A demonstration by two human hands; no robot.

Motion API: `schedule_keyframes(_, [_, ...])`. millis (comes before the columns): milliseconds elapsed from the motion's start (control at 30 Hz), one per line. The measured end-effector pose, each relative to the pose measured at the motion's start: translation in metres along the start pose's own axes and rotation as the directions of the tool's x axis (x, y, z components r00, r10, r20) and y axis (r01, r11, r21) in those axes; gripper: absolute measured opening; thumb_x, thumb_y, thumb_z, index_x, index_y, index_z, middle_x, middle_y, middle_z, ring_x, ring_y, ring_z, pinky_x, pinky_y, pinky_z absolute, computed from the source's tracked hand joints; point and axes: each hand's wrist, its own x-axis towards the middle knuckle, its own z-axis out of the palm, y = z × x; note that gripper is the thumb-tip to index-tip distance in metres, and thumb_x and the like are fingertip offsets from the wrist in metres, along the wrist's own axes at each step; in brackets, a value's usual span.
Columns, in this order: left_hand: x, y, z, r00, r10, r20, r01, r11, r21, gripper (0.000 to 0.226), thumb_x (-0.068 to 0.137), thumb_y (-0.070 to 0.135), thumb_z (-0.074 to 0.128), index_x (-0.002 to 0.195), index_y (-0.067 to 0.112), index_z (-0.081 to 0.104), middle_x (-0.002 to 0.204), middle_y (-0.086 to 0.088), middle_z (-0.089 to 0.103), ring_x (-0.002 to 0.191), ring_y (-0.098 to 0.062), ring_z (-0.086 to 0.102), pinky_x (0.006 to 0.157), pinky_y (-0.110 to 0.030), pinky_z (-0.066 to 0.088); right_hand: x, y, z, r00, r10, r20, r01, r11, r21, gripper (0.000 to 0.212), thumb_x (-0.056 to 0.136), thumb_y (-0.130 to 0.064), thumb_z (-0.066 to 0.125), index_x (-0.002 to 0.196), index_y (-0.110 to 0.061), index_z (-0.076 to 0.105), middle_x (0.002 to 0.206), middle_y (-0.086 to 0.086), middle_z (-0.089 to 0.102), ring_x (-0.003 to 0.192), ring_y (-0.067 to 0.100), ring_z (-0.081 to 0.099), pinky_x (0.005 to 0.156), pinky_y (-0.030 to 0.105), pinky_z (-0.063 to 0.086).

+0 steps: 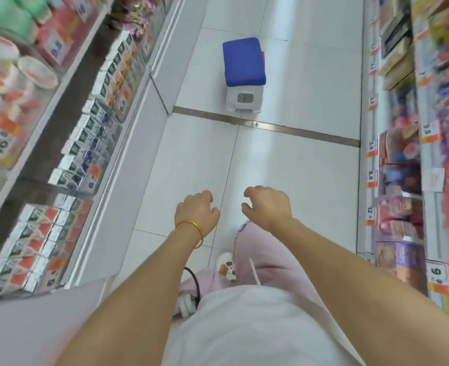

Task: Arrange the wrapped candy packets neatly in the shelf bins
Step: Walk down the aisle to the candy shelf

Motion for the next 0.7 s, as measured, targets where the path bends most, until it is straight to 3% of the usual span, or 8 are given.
schedule_keyframes(133, [0.107, 0.01, -0.039, 0.999, -0.02, 0.03, 0.019, 1.0, 0.019, 0.034, 0.089, 0.028, 0.044, 0.12, 0.014, 0.05, 0.114, -0.006, 0.061, 0.107, -0.026, 0.052, 0.088, -0.036, 0.041, 0.11, 0.019, -0.03, 1.0, 0.0, 0.02, -0.001, 1.0, 0.009, 0.027, 0.089, -0.028, 0.043, 0.104, -0.013, 0.059, 0.098, 0.003, 0.064, 0.091, 0.026, 0.059, 0.065, 0.03, 0.041])
schedule_keyframes(333, [0.275, 0.03, -0.129, 0.996, -0.085, -0.006, 0.085, 0.996, -0.039, 0.034, 0.09, 0.026, 0.044, 0.121, 0.014, 0.049, 0.116, -0.006, 0.06, 0.108, -0.026, 0.051, 0.089, -0.036, 0.042, 0.293, 0.05, -0.111, 0.999, -0.047, 0.02, 0.047, 0.999, -0.017, 0.031, 0.09, -0.032, 0.043, 0.111, -0.014, 0.058, 0.106, 0.002, 0.065, 0.096, 0.026, 0.061, 0.076, 0.033, 0.049])
schedule_keyframes(600, [0.45, 0.031, -0.235, 0.988, -0.13, -0.079, 0.12, 0.985, -0.125, 0.033, 0.089, 0.027, 0.045, 0.119, 0.014, 0.051, 0.114, -0.006, 0.06, 0.109, -0.026, 0.05, 0.087, -0.036, 0.038, 0.491, 0.043, -0.214, 0.987, -0.16, 0.008, 0.16, 0.982, -0.101, 0.03, 0.089, -0.033, 0.045, 0.111, -0.017, 0.059, 0.105, 0.001, 0.065, 0.093, 0.027, 0.061, 0.071, 0.032, 0.049])
schedule_keyframes(700, [0.527, 0.014, -0.262, 0.984, -0.15, -0.099, 0.136, 0.981, -0.142, 0.03, 0.088, 0.028, 0.045, 0.114, 0.015, 0.052, 0.111, -0.007, 0.061, 0.105, -0.029, 0.053, 0.083, -0.036, 0.04, 0.575, 0.034, -0.234, 0.981, -0.192, 0.013, 0.192, 0.972, -0.138, 0.028, 0.089, -0.033, 0.044, 0.105, -0.016, 0.06, 0.1, 0.001, 0.065, 0.087, 0.026, 0.06, 0.063, 0.029, 0.042])
